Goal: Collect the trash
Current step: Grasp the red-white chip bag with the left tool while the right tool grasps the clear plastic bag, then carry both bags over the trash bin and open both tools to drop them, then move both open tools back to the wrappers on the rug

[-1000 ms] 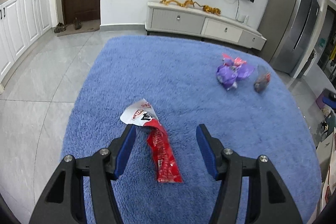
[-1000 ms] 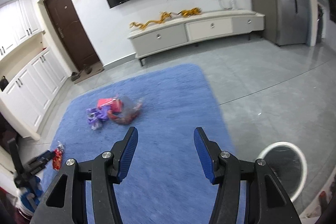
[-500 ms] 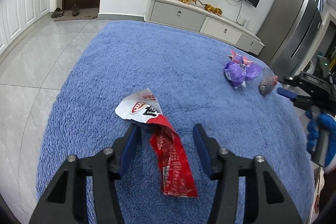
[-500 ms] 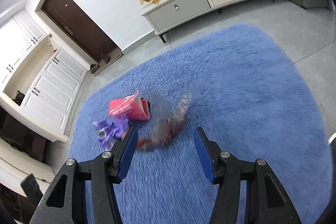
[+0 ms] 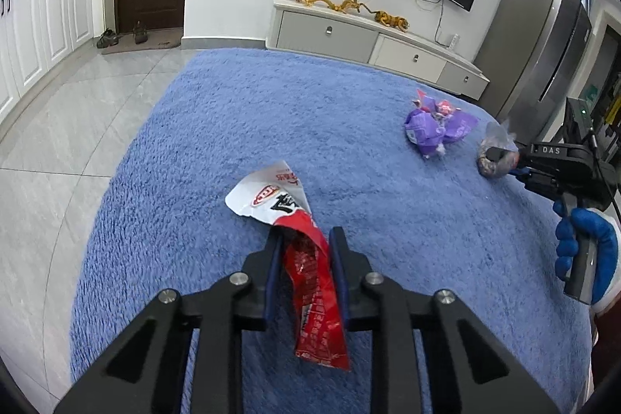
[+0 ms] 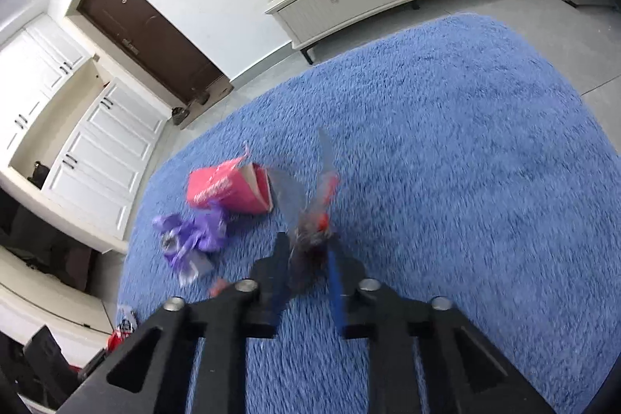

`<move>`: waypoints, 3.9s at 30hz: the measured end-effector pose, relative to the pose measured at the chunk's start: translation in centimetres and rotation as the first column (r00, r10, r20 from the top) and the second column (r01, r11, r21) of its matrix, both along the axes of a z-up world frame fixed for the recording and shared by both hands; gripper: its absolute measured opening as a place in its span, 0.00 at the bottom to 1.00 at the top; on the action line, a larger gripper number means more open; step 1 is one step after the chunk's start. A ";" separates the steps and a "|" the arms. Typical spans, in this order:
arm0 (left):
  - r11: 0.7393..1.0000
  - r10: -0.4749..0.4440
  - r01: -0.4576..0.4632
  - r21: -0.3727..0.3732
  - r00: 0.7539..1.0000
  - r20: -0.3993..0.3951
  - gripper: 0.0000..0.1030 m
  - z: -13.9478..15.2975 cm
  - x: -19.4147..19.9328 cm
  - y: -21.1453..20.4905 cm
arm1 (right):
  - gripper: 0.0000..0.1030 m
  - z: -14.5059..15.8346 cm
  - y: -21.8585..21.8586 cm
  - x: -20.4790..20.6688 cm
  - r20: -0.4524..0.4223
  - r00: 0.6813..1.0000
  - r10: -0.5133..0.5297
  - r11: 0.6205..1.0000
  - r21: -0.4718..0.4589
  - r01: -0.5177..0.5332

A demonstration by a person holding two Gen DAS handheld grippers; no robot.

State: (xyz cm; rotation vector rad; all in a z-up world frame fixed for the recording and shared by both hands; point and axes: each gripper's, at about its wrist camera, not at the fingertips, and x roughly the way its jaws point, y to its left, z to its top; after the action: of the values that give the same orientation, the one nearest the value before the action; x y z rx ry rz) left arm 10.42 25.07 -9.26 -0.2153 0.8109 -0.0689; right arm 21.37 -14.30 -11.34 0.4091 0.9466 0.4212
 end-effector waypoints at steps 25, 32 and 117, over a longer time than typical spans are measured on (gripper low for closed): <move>0.965 -0.245 0.225 0.139 0.957 0.154 0.22 8.6 -8.1 -16.0 | 0.09 8.2 -10.0 -20.6 0.216 0.976 -0.003 0.998 -0.056 0.016; 0.921 -0.369 0.341 0.186 0.919 0.139 0.22 8.7 -9.1 -23.3 | 0.09 7.8 -15.0 -23.2 0.224 0.970 -0.093 0.991 -0.077 0.113; 0.859 -0.512 0.490 0.150 0.827 0.232 0.70 11.6 -7.4 -38.5 | 0.52 7.9 -28.1 -28.3 0.258 0.828 -0.497 0.790 -0.261 0.555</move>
State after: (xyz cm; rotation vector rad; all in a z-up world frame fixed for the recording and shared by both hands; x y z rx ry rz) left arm 3.00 -13.41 2.36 0.0951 0.5818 -0.5525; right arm -6.89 -42.43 -3.48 0.3099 0.6704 -0.2167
